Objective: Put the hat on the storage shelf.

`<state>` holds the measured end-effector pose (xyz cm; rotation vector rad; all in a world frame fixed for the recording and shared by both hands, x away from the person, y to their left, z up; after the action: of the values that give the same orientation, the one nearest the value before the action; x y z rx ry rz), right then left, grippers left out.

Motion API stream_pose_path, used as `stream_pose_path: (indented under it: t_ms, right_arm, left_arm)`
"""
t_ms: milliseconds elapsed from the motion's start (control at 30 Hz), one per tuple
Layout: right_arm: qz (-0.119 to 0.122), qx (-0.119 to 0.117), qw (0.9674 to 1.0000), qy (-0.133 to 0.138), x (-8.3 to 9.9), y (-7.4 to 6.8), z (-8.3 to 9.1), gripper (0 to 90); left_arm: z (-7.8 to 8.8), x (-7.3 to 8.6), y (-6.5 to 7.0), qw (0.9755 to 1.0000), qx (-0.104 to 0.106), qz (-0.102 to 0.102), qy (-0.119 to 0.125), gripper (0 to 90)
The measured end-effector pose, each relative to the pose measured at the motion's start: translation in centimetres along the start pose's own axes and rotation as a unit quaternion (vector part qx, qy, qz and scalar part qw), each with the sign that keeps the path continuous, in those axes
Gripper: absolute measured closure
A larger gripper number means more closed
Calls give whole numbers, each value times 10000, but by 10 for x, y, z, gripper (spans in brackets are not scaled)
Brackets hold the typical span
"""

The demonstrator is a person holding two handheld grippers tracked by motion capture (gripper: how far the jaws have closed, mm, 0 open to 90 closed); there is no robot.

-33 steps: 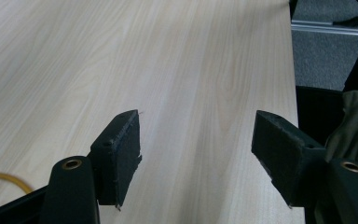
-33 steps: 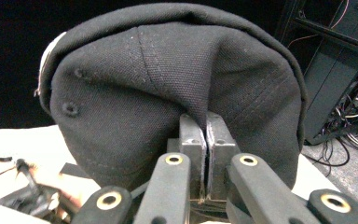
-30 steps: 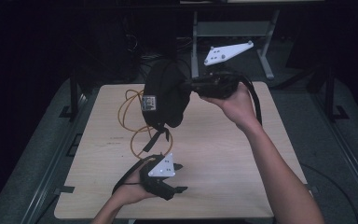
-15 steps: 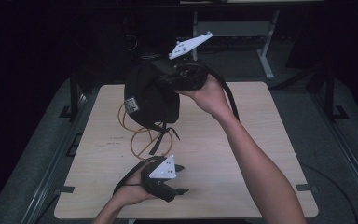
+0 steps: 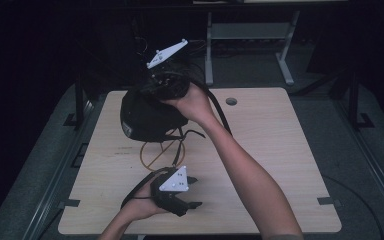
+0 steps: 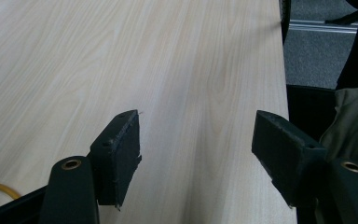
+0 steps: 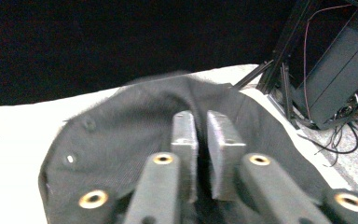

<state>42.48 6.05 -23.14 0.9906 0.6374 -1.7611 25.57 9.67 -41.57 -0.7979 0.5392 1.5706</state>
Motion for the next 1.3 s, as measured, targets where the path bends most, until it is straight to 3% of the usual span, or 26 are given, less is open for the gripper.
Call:
stream_pose_path:
  t_ms: [33, 67, 167, 267, 567, 833, 1300]
  right_arm:
    - [0, 0, 10000, 0, 0, 0, 0, 763]
    - [72, 95, 9999, -75, 1, -1, -4, 689]
    - [92, 130, 9999, -53, 2, -1, -6, 658]
    - [4, 228, 9997, -37, 3, 2, -2, 570]
    - [-80, 158, 9998, -29, 15, 9, 9, 526]
    - [-301, 58, 9995, 20, 33, 17, 22, 478]
    - [-496, 97, 9986, 154, 56, 26, 47, 438]
  left_arm:
    - [1, 0, -1, 10000, -13, -46, -28, 322]
    - [1, 0, -1, 10000, -11, -33, -25, 323]
    - [1, 1, -1, 10000, -2, -22, -12, 323]
    - [0, 1, -1, 10000, 1, -21, -8, 322]
    - [0, 1, -1, 10000, -34, 54, 38, 323]
    - [1, 3, -3, 9998, -146, 88, 103, 322]
    - [4, 4, -7, 9994, -266, 176, 158, 320]
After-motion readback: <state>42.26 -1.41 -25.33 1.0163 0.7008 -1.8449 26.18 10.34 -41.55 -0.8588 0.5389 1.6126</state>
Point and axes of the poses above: each handheld gripper's, and its own axes: z roughly backward along the jaws, x roughly out of its underside, y roughly to its right, the point moved 3 cm from there along -z, roughly forward along the jaws, and after that the axes turned 2 degrees about -z, right-handed, at the moved point
